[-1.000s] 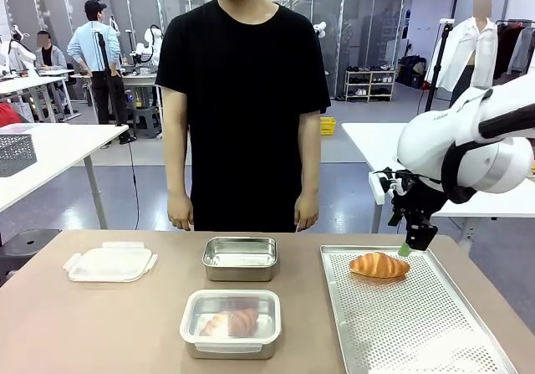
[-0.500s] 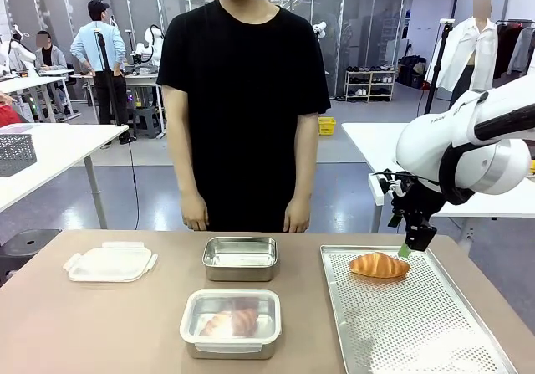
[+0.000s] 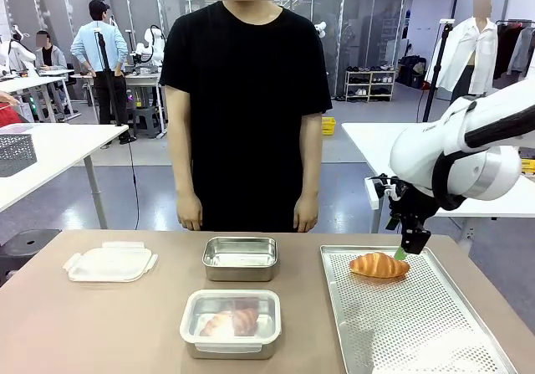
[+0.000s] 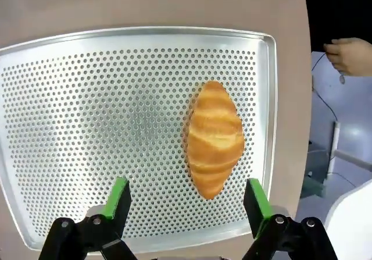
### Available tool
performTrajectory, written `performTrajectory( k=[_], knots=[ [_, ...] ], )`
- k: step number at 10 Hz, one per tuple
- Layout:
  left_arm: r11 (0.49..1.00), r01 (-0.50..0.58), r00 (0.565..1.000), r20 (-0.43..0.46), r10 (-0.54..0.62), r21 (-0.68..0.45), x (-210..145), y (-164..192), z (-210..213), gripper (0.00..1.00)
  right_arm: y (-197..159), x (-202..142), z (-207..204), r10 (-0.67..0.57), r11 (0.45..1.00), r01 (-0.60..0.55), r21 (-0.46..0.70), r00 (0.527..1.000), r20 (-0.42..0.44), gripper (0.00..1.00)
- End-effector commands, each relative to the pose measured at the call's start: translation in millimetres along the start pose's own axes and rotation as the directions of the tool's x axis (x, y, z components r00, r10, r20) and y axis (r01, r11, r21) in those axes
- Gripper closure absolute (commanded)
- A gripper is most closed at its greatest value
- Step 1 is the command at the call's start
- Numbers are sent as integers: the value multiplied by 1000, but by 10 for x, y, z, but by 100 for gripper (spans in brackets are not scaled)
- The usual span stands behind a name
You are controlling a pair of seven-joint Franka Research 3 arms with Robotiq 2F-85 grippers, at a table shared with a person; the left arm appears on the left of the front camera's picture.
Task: Place the bread into the airtight container.
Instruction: Pick up a Butter Roll and place it into an empty Airtight Container.
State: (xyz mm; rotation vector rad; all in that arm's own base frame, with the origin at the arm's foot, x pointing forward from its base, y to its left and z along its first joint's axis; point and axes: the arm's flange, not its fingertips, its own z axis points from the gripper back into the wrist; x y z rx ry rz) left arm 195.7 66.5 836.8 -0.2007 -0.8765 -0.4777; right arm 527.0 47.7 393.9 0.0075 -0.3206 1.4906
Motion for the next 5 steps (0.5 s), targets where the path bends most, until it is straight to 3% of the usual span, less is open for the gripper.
performTrajectory(
  k=[1,5],
  knots=[
    [1000,2,1000,1,-2,2,18,-4,10,0,-172,98,-172,-20,1000,20,17,1000,-16,2],
    [1000,2,1000,1,-2,2,18,-4,10,0,-479,122,-478,-17,995,23,99,998,-61,2]
  ],
)
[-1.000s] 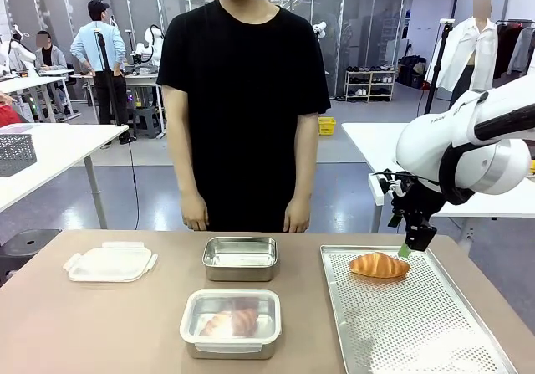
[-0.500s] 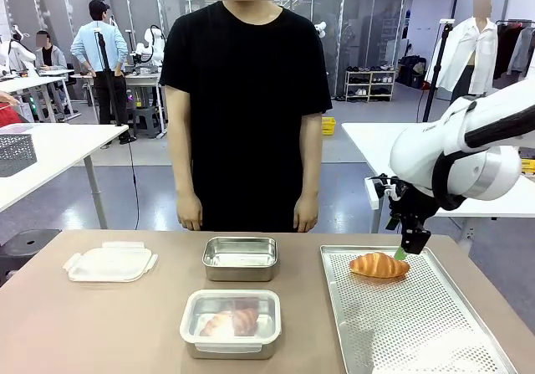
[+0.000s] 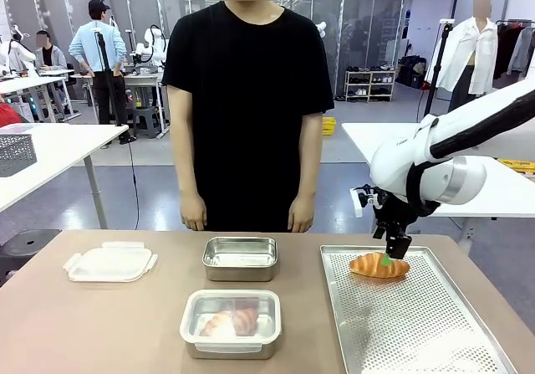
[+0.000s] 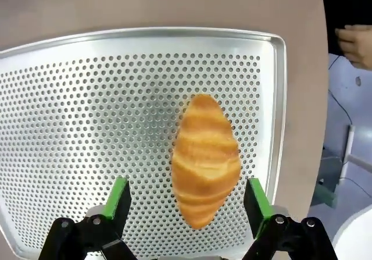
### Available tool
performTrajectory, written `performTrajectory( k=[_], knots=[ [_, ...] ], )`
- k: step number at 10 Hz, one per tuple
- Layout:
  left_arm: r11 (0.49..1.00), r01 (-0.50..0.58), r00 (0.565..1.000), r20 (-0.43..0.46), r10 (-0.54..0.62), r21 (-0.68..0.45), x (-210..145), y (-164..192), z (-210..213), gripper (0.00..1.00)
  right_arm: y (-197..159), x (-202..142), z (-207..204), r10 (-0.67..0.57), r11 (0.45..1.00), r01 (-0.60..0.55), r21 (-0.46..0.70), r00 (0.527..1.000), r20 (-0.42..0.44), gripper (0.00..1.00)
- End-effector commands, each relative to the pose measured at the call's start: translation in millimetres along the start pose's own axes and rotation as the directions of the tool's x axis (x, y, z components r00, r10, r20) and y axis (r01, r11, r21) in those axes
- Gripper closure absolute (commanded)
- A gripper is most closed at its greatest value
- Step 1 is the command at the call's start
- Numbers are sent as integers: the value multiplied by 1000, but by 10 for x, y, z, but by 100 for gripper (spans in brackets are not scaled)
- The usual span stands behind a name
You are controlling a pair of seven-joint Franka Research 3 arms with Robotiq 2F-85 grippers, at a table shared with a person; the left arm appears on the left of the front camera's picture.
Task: Place the bread into the airtight container.
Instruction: Pick up a Butter Roll and place it into an empty Airtight Container.
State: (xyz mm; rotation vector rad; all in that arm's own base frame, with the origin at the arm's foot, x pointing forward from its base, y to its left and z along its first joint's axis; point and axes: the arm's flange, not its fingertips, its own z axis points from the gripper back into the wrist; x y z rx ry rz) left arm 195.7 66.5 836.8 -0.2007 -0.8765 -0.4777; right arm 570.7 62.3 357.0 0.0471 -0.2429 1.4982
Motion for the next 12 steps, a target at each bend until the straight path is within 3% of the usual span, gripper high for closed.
performTrajectory(
  k=[1,12],
  knots=[
    [1000,2,1000,1,-2,2,17,-4,10,0,-179,46,-36,-23,999,25,26,999,-47,2],
    [1000,2,1000,1,-2,2,17,-4,10,0,-417,32,-633,-69,988,84,133,991,-118,2]
  ],
)
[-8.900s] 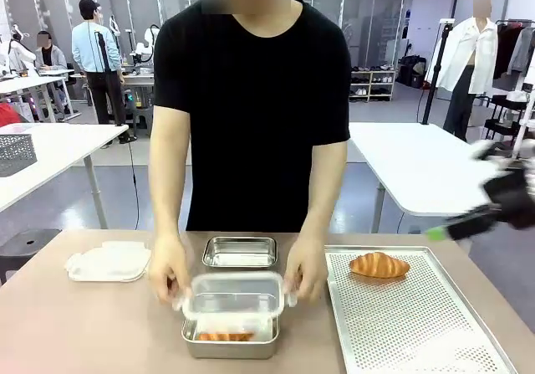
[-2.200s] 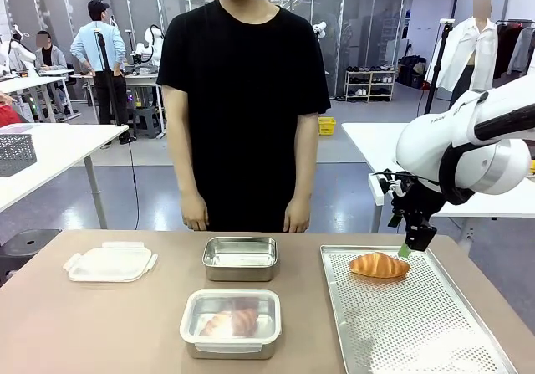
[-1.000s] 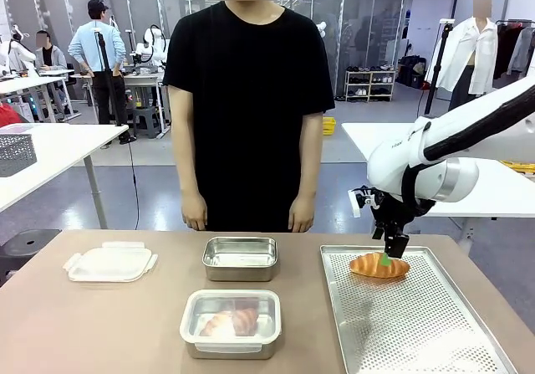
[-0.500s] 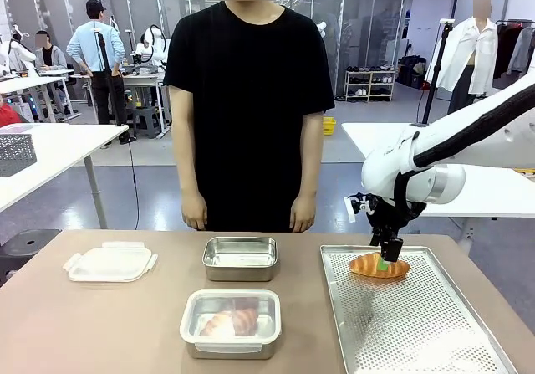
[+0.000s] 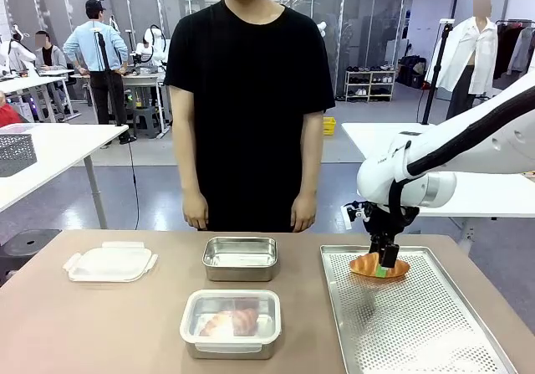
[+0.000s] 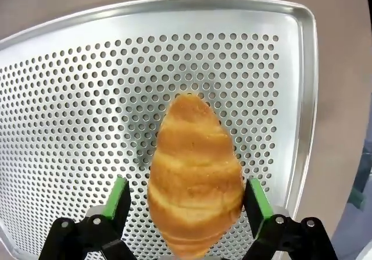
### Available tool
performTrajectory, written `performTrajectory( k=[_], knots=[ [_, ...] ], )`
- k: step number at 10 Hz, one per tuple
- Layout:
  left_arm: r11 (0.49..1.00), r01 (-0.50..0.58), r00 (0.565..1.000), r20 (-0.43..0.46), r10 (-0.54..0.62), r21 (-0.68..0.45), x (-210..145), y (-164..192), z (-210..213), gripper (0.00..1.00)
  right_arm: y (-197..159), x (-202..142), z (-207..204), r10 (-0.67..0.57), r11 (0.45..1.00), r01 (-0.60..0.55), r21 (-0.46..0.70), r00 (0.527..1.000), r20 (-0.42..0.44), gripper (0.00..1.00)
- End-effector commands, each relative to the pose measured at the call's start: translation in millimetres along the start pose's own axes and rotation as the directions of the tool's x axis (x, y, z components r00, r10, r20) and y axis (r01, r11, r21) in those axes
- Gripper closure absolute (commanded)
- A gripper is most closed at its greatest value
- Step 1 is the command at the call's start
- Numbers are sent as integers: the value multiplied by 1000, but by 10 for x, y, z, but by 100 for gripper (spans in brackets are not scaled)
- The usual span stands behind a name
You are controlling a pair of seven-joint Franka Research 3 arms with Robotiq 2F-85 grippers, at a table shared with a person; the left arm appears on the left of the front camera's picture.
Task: Place the bread into the airtight container.
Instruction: Pick up a Butter Roll and place it into an empty Airtight Container.
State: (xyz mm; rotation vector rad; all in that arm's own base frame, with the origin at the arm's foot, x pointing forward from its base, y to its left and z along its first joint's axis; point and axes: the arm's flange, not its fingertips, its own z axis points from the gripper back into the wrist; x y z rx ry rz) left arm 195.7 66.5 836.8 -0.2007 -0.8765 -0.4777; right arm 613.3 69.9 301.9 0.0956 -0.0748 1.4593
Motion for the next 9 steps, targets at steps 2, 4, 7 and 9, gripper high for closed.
performTrajectory(
  k=[2,4,7,9],
  knots=[
    [1000,2,1000,1,-2,2,18,-4,10,0,-50,51,-60,-33,999,33,11,999,-23,2],
    [1000,2,1000,1,-2,2,18,-4,10,0,-21,41,-51,-39,999,39,-2,999,-33,22],
    [1000,2,1000,1,-2,2,18,-4,10,0,71,86,-2,-50,998,48,-33,997,-54,51],
    [1000,2,1000,1,-2,2,18,-4,10,0,157,122,143,-65,995,61,-74,997,-50,57]
  ],
)
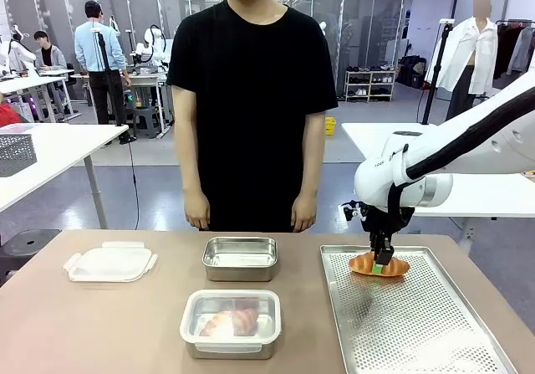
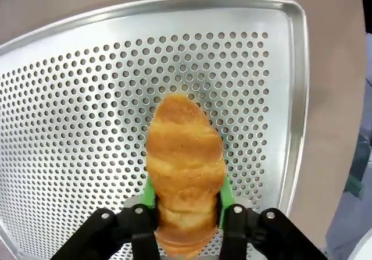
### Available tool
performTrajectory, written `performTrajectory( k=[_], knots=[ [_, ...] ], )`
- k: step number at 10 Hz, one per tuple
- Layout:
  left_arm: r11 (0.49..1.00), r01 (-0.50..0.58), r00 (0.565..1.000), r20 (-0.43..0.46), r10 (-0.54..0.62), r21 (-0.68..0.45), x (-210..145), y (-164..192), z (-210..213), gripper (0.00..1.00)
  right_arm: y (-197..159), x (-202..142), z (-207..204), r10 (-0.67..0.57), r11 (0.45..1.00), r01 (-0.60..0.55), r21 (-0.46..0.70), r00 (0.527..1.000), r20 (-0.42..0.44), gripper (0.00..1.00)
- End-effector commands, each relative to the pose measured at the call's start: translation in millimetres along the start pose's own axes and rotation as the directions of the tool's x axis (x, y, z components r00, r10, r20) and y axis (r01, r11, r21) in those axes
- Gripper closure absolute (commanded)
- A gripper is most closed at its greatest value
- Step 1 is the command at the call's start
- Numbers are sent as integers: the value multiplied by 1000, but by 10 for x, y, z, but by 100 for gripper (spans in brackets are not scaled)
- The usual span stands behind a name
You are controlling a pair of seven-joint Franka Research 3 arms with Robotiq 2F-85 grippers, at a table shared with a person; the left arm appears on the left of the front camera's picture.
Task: Place the bread into the airtight container.
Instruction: Pick up a Butter Roll and place it into an empty Airtight Container.
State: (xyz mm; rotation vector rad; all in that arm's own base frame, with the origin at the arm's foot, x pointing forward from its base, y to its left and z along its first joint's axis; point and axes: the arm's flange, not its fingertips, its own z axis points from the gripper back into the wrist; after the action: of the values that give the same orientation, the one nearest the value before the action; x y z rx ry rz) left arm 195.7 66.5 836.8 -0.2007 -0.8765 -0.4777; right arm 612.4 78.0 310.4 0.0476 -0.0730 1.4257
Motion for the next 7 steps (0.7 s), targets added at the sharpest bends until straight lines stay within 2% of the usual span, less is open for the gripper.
performTrajectory(
  k=[1,5,7],
  knots=[
    [1000,2,1000,1,-2,2,18,-5,10,0,166,38,156,-37,998,36,-54,999,-24,57],
    [1000,2,1000,1,-2,2,18,-5,10,0,335,195,524,-35,996,33,-84,999,-29,57],
    [1000,2,1000,1,-2,2,18,-5,10,0,479,572,857,-47,993,44,-106,999,-25,57]
  ],
)
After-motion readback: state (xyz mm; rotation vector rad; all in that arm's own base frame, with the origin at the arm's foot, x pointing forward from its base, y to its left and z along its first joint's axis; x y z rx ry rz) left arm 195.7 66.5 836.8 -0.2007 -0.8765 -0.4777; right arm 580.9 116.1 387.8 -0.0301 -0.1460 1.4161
